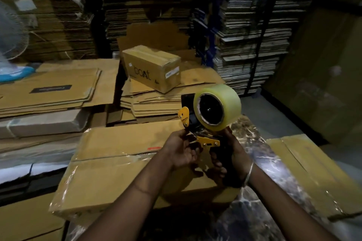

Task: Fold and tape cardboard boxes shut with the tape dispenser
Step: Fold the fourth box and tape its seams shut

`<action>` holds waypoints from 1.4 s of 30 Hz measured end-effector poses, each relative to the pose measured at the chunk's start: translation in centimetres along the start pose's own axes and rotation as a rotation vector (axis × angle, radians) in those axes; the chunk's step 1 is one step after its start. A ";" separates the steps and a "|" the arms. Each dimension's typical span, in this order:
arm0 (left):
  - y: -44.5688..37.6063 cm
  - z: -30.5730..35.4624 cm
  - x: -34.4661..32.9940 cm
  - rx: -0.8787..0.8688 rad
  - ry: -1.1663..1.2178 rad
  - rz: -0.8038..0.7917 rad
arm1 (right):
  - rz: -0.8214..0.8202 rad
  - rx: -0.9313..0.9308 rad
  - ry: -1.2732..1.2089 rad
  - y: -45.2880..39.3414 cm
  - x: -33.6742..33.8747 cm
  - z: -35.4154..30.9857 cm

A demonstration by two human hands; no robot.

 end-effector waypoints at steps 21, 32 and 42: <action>-5.3 0.2 -5.0 0.224 -0.107 -0.150 | 0.009 -0.014 -0.146 0.8 6.8 -0.7; -5.8 0.7 -6.8 0.248 -0.070 -0.158 | 0.006 0.048 -0.116 0.3 8.5 -0.9; -6.0 0.3 -7.1 0.323 -0.198 -0.324 | 0.032 0.092 -0.176 1.0 8.8 -0.9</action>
Point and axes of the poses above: each hand's wrist, its own y-axis away from the middle knuckle, its own x-axis out of the back of the hand, z = x × y, the point moved 2 cm from there along -y, towards the middle knuckle, and after that the axes turned 7 degrees about z, right-handed, at the moved point
